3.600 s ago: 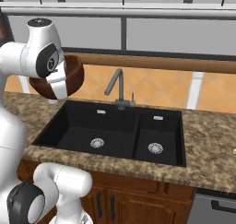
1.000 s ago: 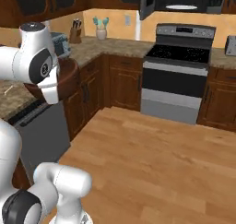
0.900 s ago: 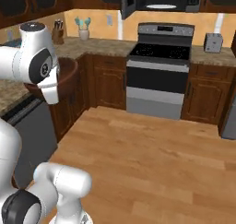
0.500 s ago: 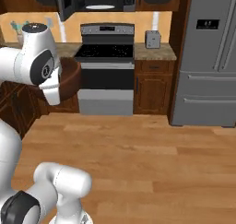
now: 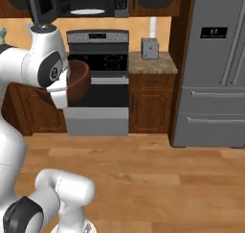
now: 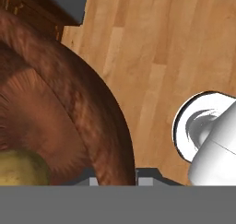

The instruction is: Pick the potato from the sink and place it in the bowl. Then pick the bowl and place it in the microwave. Then close the microwave door and press the start button.

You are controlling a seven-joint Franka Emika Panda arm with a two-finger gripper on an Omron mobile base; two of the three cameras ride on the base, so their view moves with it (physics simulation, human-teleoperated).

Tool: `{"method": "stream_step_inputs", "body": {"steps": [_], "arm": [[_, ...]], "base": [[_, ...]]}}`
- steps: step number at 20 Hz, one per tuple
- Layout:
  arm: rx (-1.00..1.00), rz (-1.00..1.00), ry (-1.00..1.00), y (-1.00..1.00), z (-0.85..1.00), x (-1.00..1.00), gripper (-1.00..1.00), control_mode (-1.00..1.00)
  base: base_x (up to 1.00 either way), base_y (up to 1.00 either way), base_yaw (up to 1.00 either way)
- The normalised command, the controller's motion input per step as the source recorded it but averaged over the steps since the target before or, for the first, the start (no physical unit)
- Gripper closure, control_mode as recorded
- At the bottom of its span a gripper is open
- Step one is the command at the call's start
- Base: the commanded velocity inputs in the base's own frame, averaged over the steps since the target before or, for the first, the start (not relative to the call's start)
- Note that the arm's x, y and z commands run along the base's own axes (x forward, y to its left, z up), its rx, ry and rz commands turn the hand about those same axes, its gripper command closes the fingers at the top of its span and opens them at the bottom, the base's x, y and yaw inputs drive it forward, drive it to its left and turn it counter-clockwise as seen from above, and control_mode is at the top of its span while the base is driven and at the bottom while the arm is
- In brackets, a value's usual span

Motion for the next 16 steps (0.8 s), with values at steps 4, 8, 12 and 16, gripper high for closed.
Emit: {"method": "stream_step_inputs", "body": {"steps": [4,8,12,16], "arm": [[0.0,0.0,0.0,0.0,0.0,0.0,1.0,1.0],[0.0,0.0,0.0,0.0,0.0,0.0,1.0,1.0],[0.0,0.0,0.0,0.0,0.0,0.0,1.0,1.0],[0.0,0.0,0.0,0.0,0.0,0.0,1.0,1.0]], "base": [[1.0,0.0,0.13],[1.0,0.0,0.09],[1.0,0.0,0.13],[1.0,0.0,0.2]]}}
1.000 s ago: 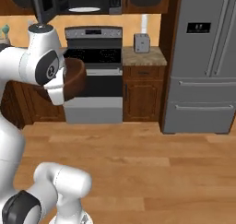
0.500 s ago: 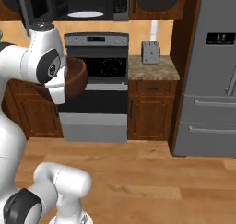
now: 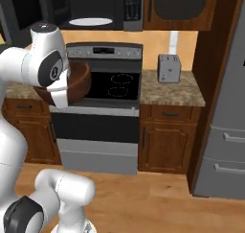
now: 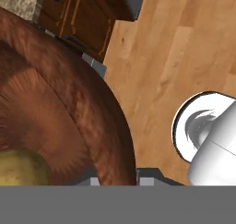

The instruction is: Pick the potato from the sink and place it in the bowl. Then pick the bowl and place it in the microwave. Then close the microwave door and press the start button.

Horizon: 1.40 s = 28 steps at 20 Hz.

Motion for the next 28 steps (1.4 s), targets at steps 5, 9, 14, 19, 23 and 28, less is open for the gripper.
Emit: {"method": "stream_step_inputs", "body": {"steps": [5,9,14,19,23,28], "arm": [[0.0,0.0,0.0,0.0,0.0,0.0,1.0,1.0],[0.0,0.0,0.0,0.0,0.0,0.0,1.0,1.0],[0.0,0.0,0.0,0.0,0.0,0.0,1.0,1.0],[0.0,0.0,0.0,0.0,0.0,0.0,1.0,1.0],[0.0,0.0,0.0,0.0,0.0,0.0,1.0,1.0],[0.0,0.0,0.0,0.0,0.0,0.0,1.0,1.0]], "base": [[1.0,0.0,0.17],[1.0,-0.01,0.16],[0.71,-0.01,0.09],[0.59,0.0,0.05],[0.26,0.0,0.03],[0.11,0.0,0.06]]}}
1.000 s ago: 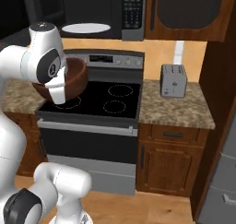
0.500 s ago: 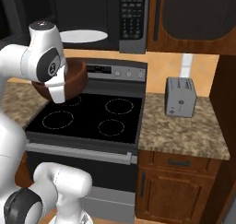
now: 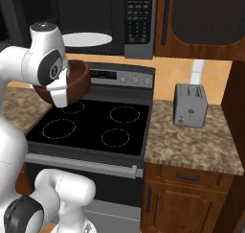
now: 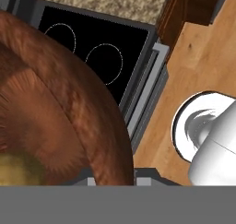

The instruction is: Pick the potato from the sink and place it in the bowl. Then pick the bowl and place it in the microwave. Then close the microwave door and press the start button.

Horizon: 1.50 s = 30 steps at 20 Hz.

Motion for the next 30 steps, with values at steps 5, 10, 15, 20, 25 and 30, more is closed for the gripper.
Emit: {"method": "stream_step_inputs", "body": {"steps": [5,10,15,20,25,30], "arm": [[0.0,0.0,0.0,0.0,0.0,0.0,1.0,1.0],[0.04,0.0,-0.04,0.0,0.45,0.0,1.0,-1.0],[0.03,-0.07,-0.17,0.29,0.86,0.48,1.0,-1.0],[0.03,-0.17,-0.07,0.36,0.73,1.0,1.0,-1.0],[0.07,-0.13,0.0,0.05,0.22,1.0,1.0,-1.0],[0.09,-0.09,0.08,0.12,0.0,1.0,1.0,-1.0]], "base": [[0.14,0.0,0.01],[0.0,0.0,0.0],[0.0,0.0,0.0],[0.0,0.0,0.0],[0.0,0.0,0.0],[0.0,0.0,0.0]]}}
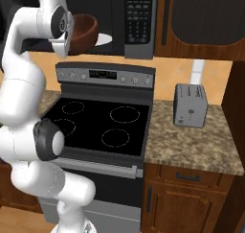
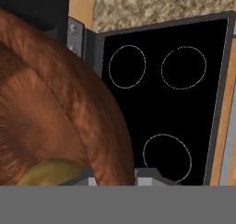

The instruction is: Pick the potato from the sink and place it in the bowl. Then pick the bowl and place it in the microwave. Then close the microwave door and press the start button.

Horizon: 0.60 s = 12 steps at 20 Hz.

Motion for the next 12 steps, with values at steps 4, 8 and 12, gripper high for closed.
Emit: {"method": "stream_step_inputs", "body": {"steps": [4,8,12], "arm": [[0.01,-0.13,0.06,0.2,-0.08,1.0,1.0,-1.0],[0.0,-0.07,0.07,0.09,-0.11,0.95,1.0,-1.0],[0.02,-0.02,-0.04,0.18,-0.01,0.82,1.0,-1.0]], "base": [[0.0,0.0,0.0],[0.0,0.0,0.0],[0.0,0.0,0.0]]}}
